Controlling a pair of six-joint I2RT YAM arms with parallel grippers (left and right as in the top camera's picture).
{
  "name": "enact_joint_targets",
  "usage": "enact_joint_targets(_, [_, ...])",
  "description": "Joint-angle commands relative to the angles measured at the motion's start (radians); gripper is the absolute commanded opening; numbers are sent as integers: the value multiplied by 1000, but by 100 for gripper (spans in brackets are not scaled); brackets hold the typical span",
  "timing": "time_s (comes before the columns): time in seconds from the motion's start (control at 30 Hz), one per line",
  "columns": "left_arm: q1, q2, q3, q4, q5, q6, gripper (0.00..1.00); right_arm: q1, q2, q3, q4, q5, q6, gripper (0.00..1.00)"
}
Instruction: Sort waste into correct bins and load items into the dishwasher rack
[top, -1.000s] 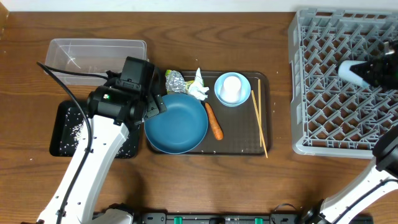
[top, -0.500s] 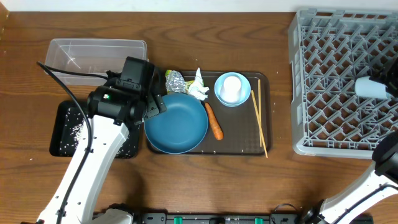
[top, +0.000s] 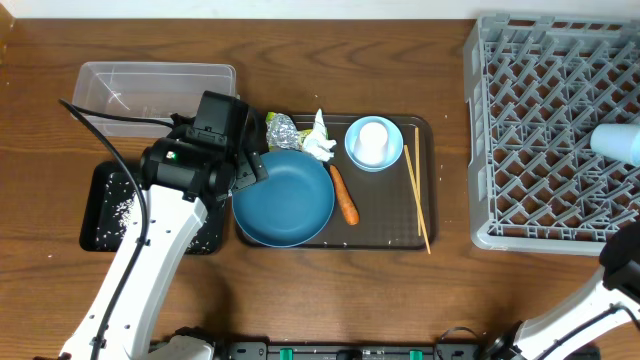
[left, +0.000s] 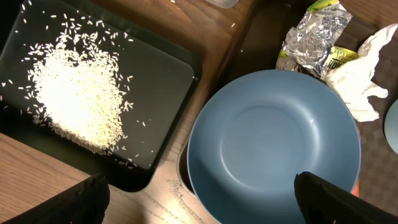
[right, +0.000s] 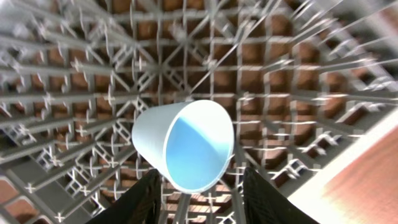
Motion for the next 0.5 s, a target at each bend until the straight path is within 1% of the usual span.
enact_joint_targets(0.0, [5,-3,6,-2,-20,3,98,5,-43,30,-6,49,30,43])
enact_joint_targets(0.1, [5,-3,6,-2,-20,3,98,23,-43,29,-7,28,27,42])
enact_joint_targets(0.27, [5,-3,6,-2,-20,3,98,97,-42,24,16,-21,-31,42])
enact_joint_targets(0.33, [5,-3,6,-2,-20,3,98,138,-40,13,37,24,-64,42])
enact_joint_targets(0.4, [5,-3,6,-2,-20,3,98,186,-33,1,43,116,-72,43])
enact_joint_targets(0.47, [5,-3,6,-2,-20,3,98,223,-17,0,38,213,-68,46])
